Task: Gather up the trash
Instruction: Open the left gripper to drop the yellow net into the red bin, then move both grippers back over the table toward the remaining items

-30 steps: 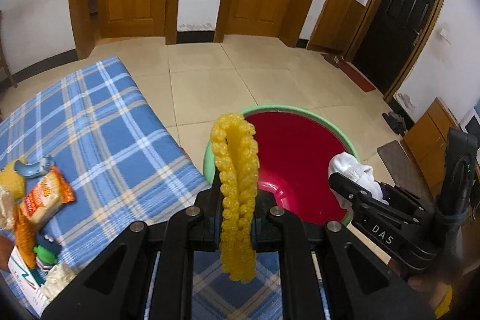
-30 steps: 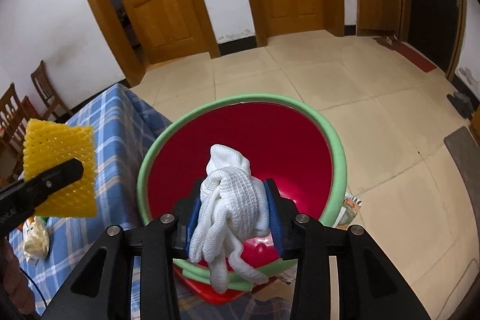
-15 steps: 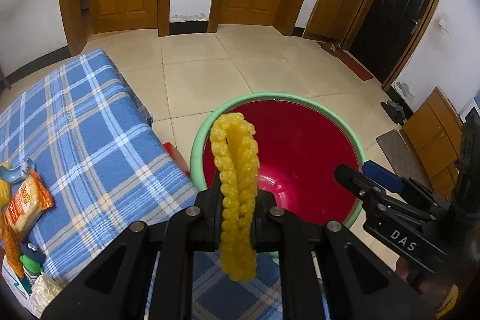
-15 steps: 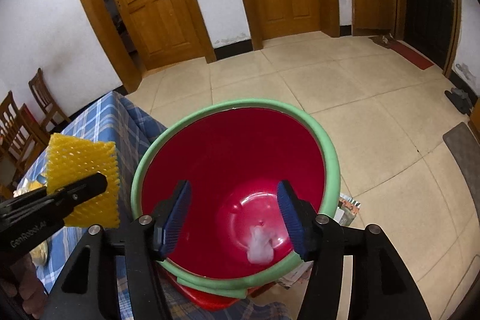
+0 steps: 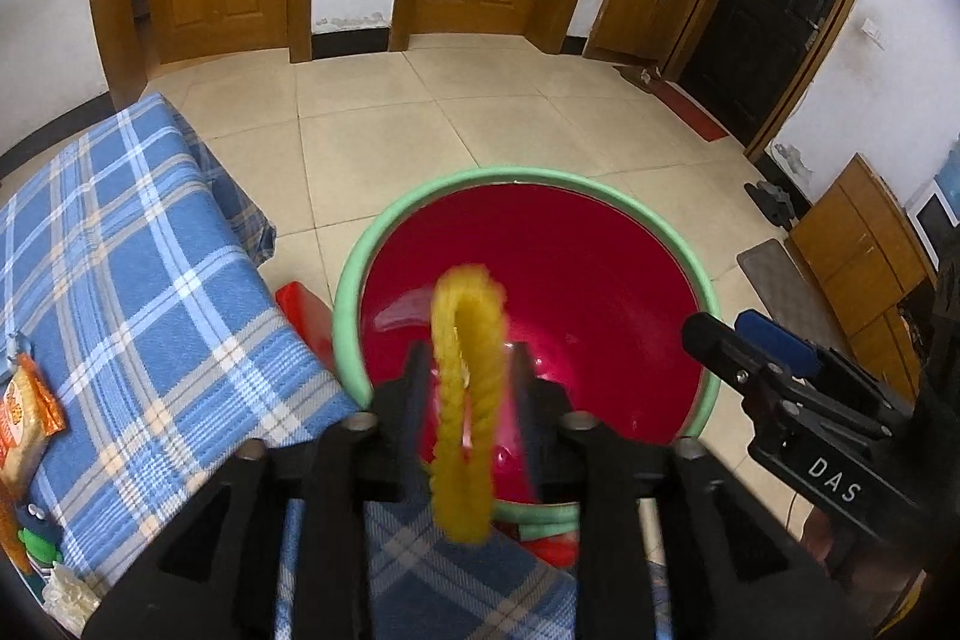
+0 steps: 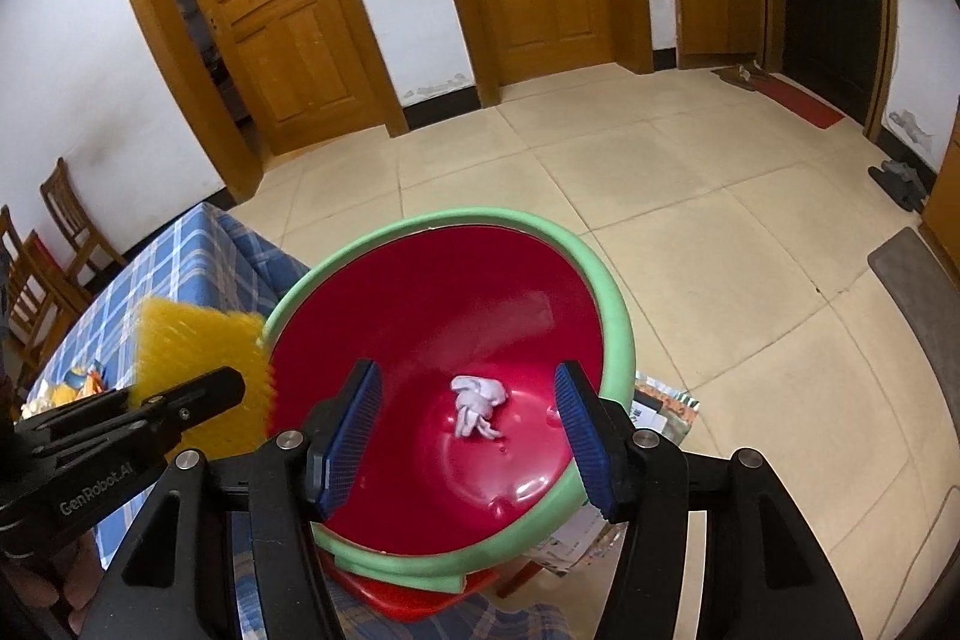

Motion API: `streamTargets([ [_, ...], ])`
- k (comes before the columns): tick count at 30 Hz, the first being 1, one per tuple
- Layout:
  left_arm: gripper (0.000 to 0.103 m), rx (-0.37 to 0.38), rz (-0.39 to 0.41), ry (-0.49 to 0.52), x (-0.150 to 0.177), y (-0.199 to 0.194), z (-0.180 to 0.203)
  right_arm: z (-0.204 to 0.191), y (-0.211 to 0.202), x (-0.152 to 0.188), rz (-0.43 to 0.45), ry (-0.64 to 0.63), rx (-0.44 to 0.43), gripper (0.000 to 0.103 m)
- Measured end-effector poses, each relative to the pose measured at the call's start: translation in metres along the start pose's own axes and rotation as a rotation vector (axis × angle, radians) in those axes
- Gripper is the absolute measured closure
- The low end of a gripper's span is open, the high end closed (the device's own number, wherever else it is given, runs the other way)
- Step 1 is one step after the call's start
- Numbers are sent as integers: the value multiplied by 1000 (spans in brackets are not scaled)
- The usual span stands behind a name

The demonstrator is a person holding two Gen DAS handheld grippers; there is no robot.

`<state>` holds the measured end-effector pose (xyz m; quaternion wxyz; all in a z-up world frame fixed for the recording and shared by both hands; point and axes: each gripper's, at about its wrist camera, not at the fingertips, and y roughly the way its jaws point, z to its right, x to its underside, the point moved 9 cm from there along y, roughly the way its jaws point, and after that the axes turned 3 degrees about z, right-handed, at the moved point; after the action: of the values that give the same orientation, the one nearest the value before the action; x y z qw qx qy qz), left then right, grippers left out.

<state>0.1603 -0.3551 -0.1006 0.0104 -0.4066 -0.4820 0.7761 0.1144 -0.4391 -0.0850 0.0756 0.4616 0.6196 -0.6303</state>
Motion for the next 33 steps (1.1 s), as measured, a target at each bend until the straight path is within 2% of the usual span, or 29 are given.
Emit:
streamTargets([
  [1, 61, -3, 8, -3, -1, -2, -1, 0, -1, 0, 2, 1, 0, 42],
  [2, 60, -7, 11, -5, -1, -4, -2, -1, -1, 0, 3, 1, -1, 42],
  [17, 58, -67, 51, -87, 12, -47, -23, -18, -22, 0, 29, -20, -24, 42],
  [19, 48, -84, 67, -99, 15, -57, -29, -23, -27, 0, 33, -29, -31, 42],
  [20, 47, -96, 79, -105, 16, -63, -33, -26, -29, 0, 36, -34, -36, 42],
  [33, 46, -202, 148, -187, 36, -125, -74, -69, -55, 8, 65, -104, -104, 41],
])
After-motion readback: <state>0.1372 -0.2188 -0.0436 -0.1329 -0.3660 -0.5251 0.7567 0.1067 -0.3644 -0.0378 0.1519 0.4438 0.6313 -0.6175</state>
